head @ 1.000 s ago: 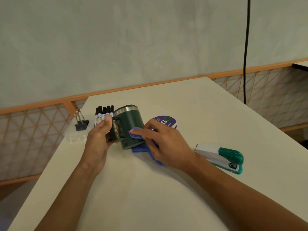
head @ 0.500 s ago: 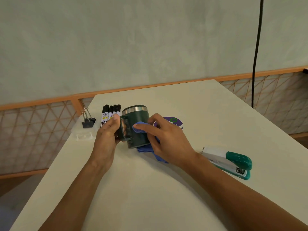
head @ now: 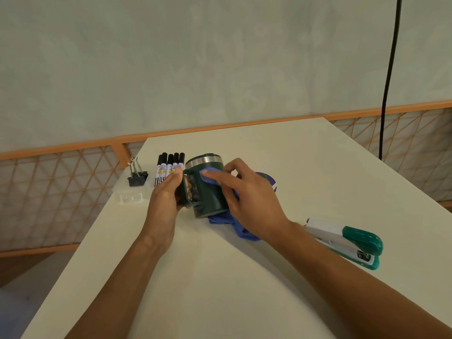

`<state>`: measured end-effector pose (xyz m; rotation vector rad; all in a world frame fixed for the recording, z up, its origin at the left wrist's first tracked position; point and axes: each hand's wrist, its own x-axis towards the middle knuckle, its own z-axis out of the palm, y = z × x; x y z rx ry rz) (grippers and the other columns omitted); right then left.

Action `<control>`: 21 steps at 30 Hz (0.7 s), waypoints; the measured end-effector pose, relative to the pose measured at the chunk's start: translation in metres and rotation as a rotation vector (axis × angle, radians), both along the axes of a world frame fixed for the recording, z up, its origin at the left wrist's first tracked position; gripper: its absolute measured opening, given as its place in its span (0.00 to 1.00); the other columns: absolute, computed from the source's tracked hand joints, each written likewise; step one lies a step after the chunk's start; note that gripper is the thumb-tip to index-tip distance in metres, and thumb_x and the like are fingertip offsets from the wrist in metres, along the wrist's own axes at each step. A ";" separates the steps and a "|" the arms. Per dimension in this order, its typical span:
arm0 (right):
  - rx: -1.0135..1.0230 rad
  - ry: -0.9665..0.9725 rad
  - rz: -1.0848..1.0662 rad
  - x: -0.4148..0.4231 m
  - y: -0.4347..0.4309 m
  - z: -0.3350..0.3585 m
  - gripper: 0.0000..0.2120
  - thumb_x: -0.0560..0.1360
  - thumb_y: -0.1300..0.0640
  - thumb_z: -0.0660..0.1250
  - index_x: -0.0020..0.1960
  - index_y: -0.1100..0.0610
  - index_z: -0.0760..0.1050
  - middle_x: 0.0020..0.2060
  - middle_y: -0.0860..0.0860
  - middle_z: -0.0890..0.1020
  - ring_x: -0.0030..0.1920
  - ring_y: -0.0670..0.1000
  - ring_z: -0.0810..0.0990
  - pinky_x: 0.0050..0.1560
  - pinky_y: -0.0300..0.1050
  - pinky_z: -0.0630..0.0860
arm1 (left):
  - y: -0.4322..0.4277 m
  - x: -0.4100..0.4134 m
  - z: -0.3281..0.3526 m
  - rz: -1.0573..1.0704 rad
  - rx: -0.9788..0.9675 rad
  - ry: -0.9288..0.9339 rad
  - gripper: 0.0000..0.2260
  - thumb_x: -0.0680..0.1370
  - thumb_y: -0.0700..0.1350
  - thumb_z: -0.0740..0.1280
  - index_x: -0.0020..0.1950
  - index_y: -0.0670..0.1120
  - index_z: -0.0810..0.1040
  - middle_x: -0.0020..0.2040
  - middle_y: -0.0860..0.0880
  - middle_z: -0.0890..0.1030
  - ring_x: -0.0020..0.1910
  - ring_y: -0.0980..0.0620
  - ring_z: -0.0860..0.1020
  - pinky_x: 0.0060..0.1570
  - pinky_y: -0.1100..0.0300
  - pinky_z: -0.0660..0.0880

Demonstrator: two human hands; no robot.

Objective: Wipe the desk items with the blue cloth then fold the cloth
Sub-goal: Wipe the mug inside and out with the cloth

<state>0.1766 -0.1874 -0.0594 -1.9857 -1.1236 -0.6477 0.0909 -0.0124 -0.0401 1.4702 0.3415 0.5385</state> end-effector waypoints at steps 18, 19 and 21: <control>0.128 0.125 -0.081 0.001 0.012 0.003 0.19 0.86 0.56 0.63 0.74 0.42 0.77 0.59 0.46 0.76 0.44 0.50 0.80 0.44 0.51 0.82 | -0.015 0.003 0.003 0.150 0.130 0.061 0.18 0.87 0.61 0.61 0.48 0.57 0.86 0.45 0.52 0.88 0.51 0.50 0.86 0.52 0.53 0.84; 0.115 0.103 -0.069 -0.002 0.013 0.003 0.19 0.86 0.55 0.62 0.74 0.43 0.77 0.60 0.47 0.76 0.43 0.49 0.79 0.43 0.50 0.82 | -0.016 0.002 0.003 0.151 0.130 0.065 0.18 0.87 0.61 0.60 0.47 0.58 0.87 0.45 0.53 0.88 0.51 0.50 0.87 0.54 0.50 0.84; 0.068 0.040 -0.042 -0.008 0.013 0.003 0.19 0.86 0.52 0.59 0.75 0.45 0.76 0.62 0.48 0.75 0.43 0.48 0.79 0.42 0.49 0.82 | -0.017 0.001 0.005 0.145 0.134 0.069 0.18 0.87 0.62 0.60 0.47 0.61 0.87 0.48 0.51 0.89 0.52 0.49 0.87 0.56 0.46 0.84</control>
